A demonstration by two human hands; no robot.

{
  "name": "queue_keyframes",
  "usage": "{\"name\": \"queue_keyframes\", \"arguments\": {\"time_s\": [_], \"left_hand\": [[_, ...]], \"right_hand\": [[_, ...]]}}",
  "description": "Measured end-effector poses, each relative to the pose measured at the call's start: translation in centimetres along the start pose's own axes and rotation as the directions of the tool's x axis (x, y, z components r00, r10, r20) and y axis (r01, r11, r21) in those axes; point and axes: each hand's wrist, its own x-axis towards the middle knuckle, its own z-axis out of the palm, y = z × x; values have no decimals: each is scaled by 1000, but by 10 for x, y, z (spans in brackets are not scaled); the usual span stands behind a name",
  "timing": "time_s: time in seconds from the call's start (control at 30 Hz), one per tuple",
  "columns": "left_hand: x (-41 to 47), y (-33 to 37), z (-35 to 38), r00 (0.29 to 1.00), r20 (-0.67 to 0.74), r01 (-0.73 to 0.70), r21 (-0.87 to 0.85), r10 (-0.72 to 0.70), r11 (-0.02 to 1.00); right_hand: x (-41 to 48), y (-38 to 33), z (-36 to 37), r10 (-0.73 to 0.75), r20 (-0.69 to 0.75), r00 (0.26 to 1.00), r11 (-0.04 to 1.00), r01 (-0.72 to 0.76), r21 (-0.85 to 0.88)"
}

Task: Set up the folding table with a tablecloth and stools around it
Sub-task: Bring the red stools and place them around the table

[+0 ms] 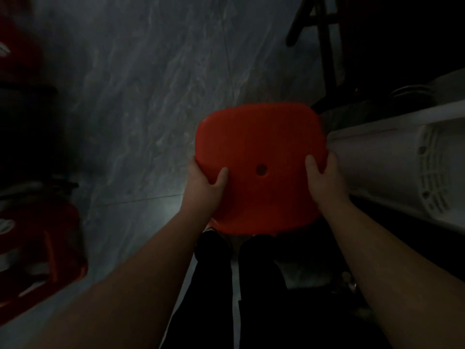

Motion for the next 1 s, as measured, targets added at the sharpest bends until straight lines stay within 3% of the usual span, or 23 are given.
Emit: {"name": "queue_keyframes", "arguments": {"time_s": [0.27, 0.57, 0.7, 0.83, 1.0], "left_hand": [[-49, 82, -136, 989, -115, -96, -1, 95, 995], [-180, 200, -347, 891, -314, -317, 88, 328, 944], [-239, 243, -424, 816, -384, -419, 121, 432, 900], [-280, 276, -484, 723, -404, -522, 211, 560, 826], [-303, 310, -523, 688, -427, -484, 331, 586, 810]], "right_hand": [[-88, -146, -30, -121, 11, 993, 992, 121, 21], [-268, -354, -108, -385, -28, 922, 919, 381, -98], [-342, -423, -142, -530, -47, 847, 844, 520, -131], [-386, -475, -167, -679, -109, 726, 732, 658, -174], [-410, -523, -183, -782, -69, 620, 622, 766, -165]]}}
